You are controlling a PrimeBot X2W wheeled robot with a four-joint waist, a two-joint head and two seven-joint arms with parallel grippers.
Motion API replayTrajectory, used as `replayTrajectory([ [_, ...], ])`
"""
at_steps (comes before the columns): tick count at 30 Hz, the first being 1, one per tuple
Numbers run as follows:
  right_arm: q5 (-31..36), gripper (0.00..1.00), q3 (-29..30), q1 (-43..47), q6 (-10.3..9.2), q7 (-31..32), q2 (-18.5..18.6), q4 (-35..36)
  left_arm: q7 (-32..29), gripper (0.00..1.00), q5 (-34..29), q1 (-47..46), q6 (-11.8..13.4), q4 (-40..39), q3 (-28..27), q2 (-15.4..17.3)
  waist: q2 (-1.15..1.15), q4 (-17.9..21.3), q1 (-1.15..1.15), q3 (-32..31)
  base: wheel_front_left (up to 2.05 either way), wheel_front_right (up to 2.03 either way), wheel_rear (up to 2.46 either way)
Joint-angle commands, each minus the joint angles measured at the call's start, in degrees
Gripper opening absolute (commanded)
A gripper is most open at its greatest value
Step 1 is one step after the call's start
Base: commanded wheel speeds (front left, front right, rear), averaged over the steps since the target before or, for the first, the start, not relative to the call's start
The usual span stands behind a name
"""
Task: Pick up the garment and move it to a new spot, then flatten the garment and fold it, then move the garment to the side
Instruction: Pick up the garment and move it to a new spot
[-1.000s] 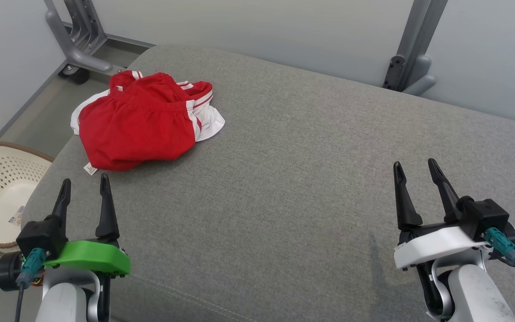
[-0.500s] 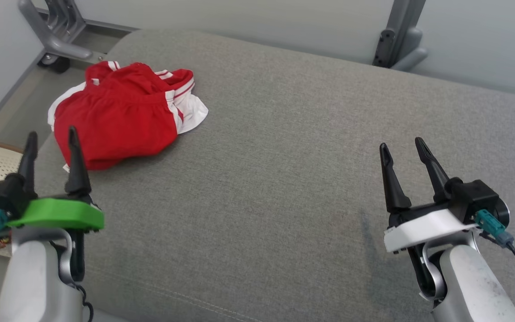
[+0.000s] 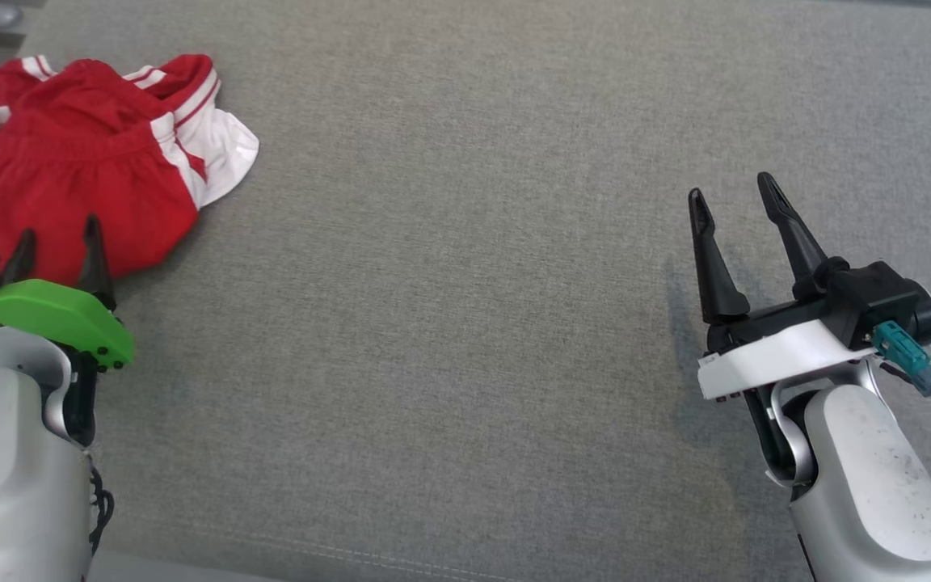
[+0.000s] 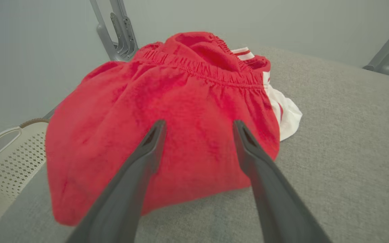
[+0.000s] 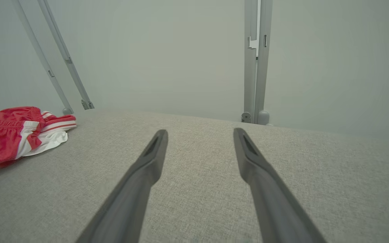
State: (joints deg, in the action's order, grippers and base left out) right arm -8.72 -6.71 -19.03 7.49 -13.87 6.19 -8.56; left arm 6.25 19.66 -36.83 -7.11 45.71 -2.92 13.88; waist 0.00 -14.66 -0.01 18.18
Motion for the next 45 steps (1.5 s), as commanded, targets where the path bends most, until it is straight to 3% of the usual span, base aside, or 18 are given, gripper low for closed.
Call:
replayTrajectory([
  [1,0.42,1.0,-0.14,-1.16,0.0,-0.16,0.25,0.16,-0.24,1.0,0.8,-2.16,-0.25,2.91,-0.27,1.3,0.0,4.23,0.01,5.12,0.0,0.0,0.0],
  [7,0.54,1.0,0.06,-2.02,0.0,-0.47,0.16,-0.23,-0.03,0.96,0.62,-5.32,-0.3,10.75,0.84,3.24,0.0,4.3,0.01,6.46,0.0,0.0,0.0],
  [8,0.59,1.0,0.05,-2.23,0.0,-0.46,0.12,-0.26,0.41,0.29,0.53,-5.82,-0.33,11.51,1.14,3.3,0.0,4.23,0.01,6.59,0.0,0.0,0.0],
  [9,0.62,1.0,0.08,-2.4,0.0,-0.5,0.11,-0.31,0.82,0.0,0.67,-6.26,-0.36,12.27,1.41,3.37,0.0,4.15,0.01,6.7,0.0,0.0,0.0],
  [16,0.63,1.0,0.25,-2.41,0.0,-0.65,0.07,-1.04,6.74,0.0,0.69,-8.33,-0.35,13.25,1.72,4.16,0.0,3.49,0.01,6.11,0.0,0.0,0.0],
  [22,0.27,1.0,0.82,-0.92,0.0,-0.83,-0.11,-1.87,8.98,0.0,-0.19,-7.38,1.54,7.4,0.42,5.02,0.0,2.55,0.01,3.42,0.0,0.0,0.0],
  [33,-0.31,1.0,1.96,1.65,0.0,-1.21,-1.25,-2.04,8.88,0.0,-4.11,3.35,5.78,-21.23,-4.16,5.06,0.0,3.44,0.01,-2.6,0.0,0.0,0.0],
  [45,-1.36,1.0,1.5,5.3,0.0,-1.38,-2.9,-0.71,2.69,0.0,-4.88,22.45,8.54,-44.56,-0.31,0.11,0.0,11.12,0.01,-8.52,0.0,0.0,0.0],
])
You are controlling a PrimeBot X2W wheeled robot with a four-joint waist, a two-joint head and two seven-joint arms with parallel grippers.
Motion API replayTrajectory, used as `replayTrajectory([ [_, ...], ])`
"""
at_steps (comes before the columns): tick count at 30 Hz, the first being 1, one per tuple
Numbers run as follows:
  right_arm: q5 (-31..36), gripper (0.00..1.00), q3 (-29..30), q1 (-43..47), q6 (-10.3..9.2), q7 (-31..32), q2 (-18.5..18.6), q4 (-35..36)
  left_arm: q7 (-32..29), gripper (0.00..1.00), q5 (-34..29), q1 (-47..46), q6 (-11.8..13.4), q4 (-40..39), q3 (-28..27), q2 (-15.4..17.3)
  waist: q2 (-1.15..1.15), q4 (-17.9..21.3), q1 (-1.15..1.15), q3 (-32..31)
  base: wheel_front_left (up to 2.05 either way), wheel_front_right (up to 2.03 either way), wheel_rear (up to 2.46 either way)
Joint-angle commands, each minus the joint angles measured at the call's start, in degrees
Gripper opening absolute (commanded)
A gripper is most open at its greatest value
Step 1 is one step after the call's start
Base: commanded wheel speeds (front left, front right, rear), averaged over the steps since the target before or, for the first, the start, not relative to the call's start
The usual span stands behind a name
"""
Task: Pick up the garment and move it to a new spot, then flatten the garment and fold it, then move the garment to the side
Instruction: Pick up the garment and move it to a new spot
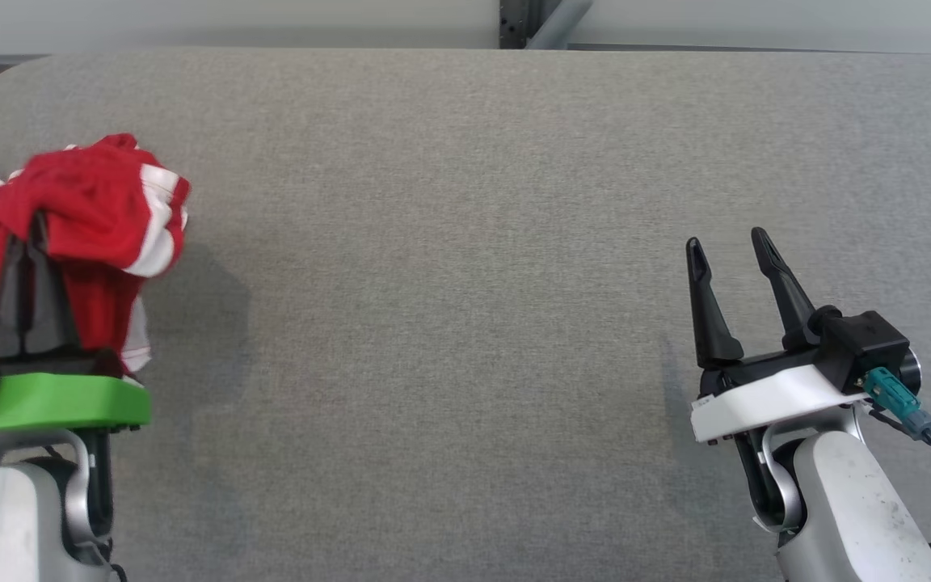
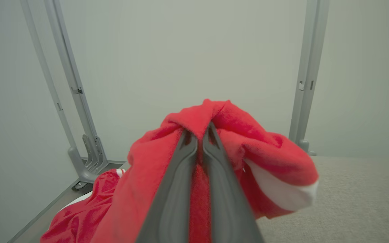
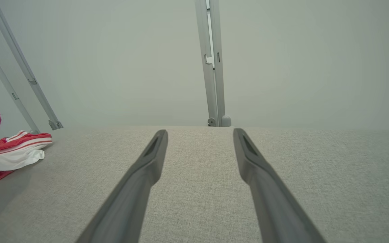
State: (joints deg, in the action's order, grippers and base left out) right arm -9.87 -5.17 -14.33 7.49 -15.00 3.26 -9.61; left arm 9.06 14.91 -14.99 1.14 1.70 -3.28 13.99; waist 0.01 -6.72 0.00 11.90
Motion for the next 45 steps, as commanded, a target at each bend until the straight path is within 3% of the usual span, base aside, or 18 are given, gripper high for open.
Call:
replayTrajectory([
  [1,-0.35,1.0,-0.06,0.92,0.0,-0.25,-0.03,0.72,-0.8,0.0,-0.36,1.59,0.21,-1.66,0.9,-0.44,-0.01,3.96,0.0,-2.42,0.0,0.0,0.0],
  [8,0.04,1.0,-0.6,1.88,0.0,-0.23,-0.27,2.88,-3.67,0.0,-1.56,4.4,-0.38,-3.19,5.99,-2.61,-0.01,10.69,0.0,-2.91,0.0,0.0,0.0],
  [21,-1.49,1.0,-0.86,2.07,0.0,-0.24,-0.32,5.1,-4.49,0.0,-4.73,-3.81,-4.44,6.18,16.96,-6.39,-0.01,21.23,0.0,0.74,0.0,0.0,0.0],
  [33,-4.23,1.0,-0.66,2.04,0.0,-0.25,-0.32,5.69,-5.79,0.0,-3.68,-8.65,-7.51,21.89,27.32,-9.71,-0.01,24.44,0.0,4.0,0.0,0.0,0.0],
  [34,-4.43,1.0,-0.56,2.01,0.0,-0.25,-0.32,5.59,-5.52,0.07,-3.49,-8.76,-7.67,22.89,27.91,-9.83,-0.01,24.21,0.0,4.1,0.0,0.0,0.0],
  [35,-4.55,1.0,-0.43,1.99,0.0,-0.25,-0.32,5.51,-5.33,0.46,-3.32,-8.84,-7.61,23.84,28.36,-9.94,-0.01,23.85,0.0,4.13,0.0,0.0,0.0],
  [36,-4.57,1.0,-0.37,1.99,0.0,-0.25,-0.33,5.41,-5.0,1.0,-2.95,-8.84,-7.68,24.6,28.66,-10.04,-0.01,23.41,0.0,4.07,0.0,0.0,0.0],
  [41,-3.92,1.0,0.09,2.18,0.0,-0.25,-0.32,4.96,-1.48,1.0,-1.86,-9.31,-8.11,25.03,29.85,-10.25,-0.01,20.37,0.0,3.36,0.0,0.0,0.0],
  [45,-3.14,1.0,0.76,2.36,0.0,-0.25,-0.3,4.76,1.19,1.0,-0.7,-8.28,-7.02,23.27,28.64,-10.05,-0.01,17.27,0.0,2.34,0.0,0.0,0.0],
])
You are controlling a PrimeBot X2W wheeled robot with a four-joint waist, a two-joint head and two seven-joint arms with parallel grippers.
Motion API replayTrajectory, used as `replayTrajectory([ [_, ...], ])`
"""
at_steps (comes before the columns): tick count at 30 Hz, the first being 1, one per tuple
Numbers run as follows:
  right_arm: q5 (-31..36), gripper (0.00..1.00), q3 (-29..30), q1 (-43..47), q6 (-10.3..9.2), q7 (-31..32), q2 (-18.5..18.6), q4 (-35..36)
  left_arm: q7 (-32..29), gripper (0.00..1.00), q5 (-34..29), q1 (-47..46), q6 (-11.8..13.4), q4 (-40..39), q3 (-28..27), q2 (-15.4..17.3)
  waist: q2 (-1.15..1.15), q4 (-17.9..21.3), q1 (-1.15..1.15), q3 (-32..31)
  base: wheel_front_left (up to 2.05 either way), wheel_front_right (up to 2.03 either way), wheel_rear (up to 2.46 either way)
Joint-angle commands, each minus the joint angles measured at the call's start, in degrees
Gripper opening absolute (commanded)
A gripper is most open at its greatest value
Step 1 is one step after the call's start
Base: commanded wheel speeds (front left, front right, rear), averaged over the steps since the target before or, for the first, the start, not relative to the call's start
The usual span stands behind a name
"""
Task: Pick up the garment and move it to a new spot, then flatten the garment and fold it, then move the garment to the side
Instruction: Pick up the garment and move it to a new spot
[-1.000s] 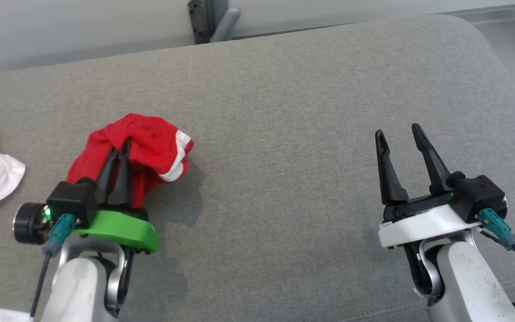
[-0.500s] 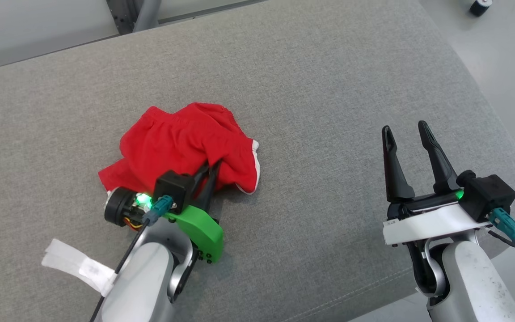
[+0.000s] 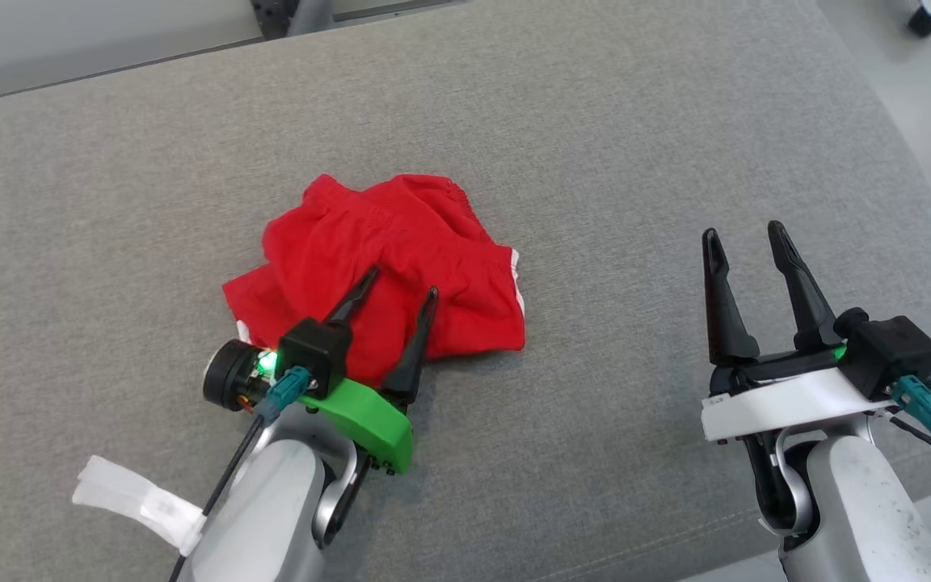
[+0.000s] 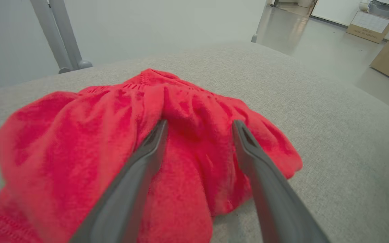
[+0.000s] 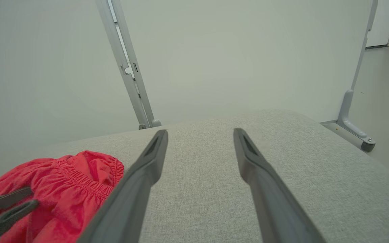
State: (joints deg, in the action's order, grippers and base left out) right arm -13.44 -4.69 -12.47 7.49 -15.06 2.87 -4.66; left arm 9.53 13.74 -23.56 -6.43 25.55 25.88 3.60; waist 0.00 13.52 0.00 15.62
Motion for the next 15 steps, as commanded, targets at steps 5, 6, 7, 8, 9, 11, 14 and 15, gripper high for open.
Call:
replayTrajectory([
  [5,1.41,1.0,0.99,0.41,0.0,-0.19,0.09,-0.64,3.11,1.0,1.66,2.22,2.98,-4.55,-3.32,1.42,0.0,-6.41,0.0,-2.55,0.0,0.0,0.0],
  [6,1.63,1.0,1.16,0.44,0.0,-0.19,0.09,-0.71,3.42,1.0,1.95,2.57,3.65,-5.3,-4.19,1.88,0.0,-7.02,0.0,-2.7,0.0,0.0,0.0],
  [7,1.77,1.0,1.28,0.44,0.0,-0.19,0.09,-0.8,3.79,1.0,2.34,2.91,4.28,-6.01,-5.23,2.25,0.0,-7.6,0.0,-2.85,0.0,0.0,0.0],
  [8,1.93,1.0,1.39,0.44,0.0,-0.19,0.07,-0.9,4.02,1.0,2.73,3.28,4.91,-6.51,-6.25,2.68,0.0,-8.14,0.0,-3.02,0.0,0.0,0.0],
  [9,2.15,1.0,1.53,0.52,0.0,-0.19,0.09,-1.01,4.3,1.0,3.07,3.73,5.54,-6.93,-7.25,3.0,0.0,-8.68,0.0,-3.23,0.0,0.0,0.0],
  [11,2.37,1.0,1.72,0.64,0.0,-0.19,0.1,-1.26,4.71,1.0,3.5,4.64,6.82,-7.77,-9.36,3.91,0.0,-9.56,0.0,-3.62,0.0,0.0,0.0],
  [14,2.62,1.0,1.73,0.81,0.0,-0.19,0.1,-1.5,5.05,1.0,4.16,5.64,7.87,-8.4,-11.42,4.96,0.0,-10.16,0.0,-4.04,0.0,0.0,0.0],
  [15,2.56,1.0,1.9,0.95,0.0,-0.19,0.1,-1.59,5.16,1.0,4.59,6.14,8.21,-8.71,-12.25,5.42,0.0,-10.48,0.0,-4.29,0.0,0.0,0.0],
])
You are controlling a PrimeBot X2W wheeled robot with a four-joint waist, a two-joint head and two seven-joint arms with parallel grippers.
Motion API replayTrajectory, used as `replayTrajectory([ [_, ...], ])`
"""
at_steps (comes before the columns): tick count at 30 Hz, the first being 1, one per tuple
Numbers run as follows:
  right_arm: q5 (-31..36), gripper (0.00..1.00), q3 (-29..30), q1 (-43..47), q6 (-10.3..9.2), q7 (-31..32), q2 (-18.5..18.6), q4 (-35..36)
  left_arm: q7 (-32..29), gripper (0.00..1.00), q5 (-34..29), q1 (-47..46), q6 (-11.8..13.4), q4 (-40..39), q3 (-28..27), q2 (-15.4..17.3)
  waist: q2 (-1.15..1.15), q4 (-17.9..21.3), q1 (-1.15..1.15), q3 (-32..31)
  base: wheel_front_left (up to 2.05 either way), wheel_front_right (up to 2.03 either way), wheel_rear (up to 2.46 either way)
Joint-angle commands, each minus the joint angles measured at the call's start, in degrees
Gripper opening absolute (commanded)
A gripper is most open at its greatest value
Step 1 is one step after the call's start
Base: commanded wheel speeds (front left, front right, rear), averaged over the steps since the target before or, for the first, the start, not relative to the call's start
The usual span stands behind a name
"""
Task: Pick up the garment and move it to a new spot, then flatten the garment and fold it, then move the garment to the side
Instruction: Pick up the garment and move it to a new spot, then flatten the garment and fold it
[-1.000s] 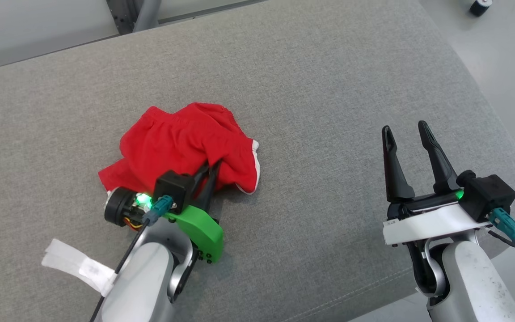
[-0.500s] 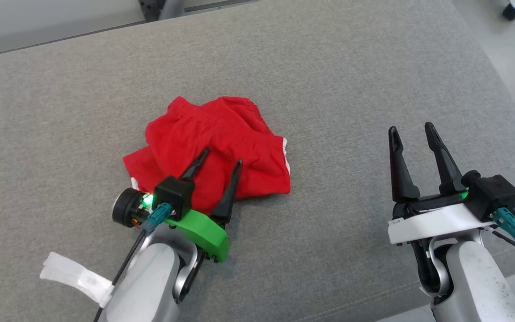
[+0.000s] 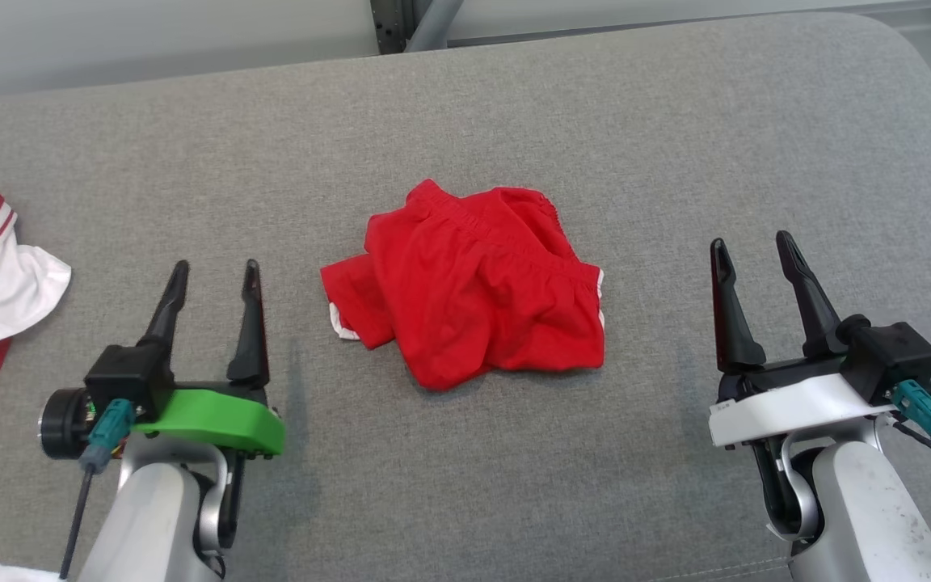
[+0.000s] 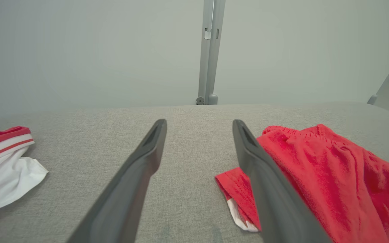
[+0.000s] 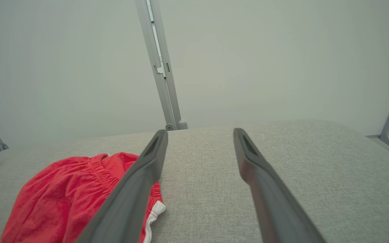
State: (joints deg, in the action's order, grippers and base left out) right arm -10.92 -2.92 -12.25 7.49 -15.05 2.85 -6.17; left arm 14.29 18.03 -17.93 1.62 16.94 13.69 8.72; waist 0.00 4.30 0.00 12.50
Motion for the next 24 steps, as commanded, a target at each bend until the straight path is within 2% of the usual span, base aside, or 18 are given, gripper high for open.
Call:
replayTrajectory([
  [1,0.13,1.0,0.22,0.88,0.0,-0.21,0.13,-0.23,0.47,1.0,0.53,0.99,0.44,-0.51,-0.82,0.81,0.0,-1.53,0.0,-1.42,0.0,0.0,0.0],
  [9,1.19,1.0,0.33,2.2,0.0,-0.21,0.13,-1.09,0.71,1.0,1.79,5.57,1.47,-4.03,-4.6,4.15,0.0,-2.35,0.0,-3.76,0.0,0.0,0.0],
  [15,2.14,1.0,0.56,4.22,0.0,-0.21,0.12,-1.75,-0.26,1.0,1.5,8.88,0.55,-7.06,-3.24,5.15,0.0,-2.25,0.0,-6.21,0.0,0.0,0.0],
  [24,2.18,1.0,1.21,7.58,0.0,-0.21,0.13,-1.86,-2.47,1.0,1.93,12.92,0.82,-10.41,-1.69,5.47,0.0,-1.98,0.0,-9.4,0.0,0.0,0.0],
])
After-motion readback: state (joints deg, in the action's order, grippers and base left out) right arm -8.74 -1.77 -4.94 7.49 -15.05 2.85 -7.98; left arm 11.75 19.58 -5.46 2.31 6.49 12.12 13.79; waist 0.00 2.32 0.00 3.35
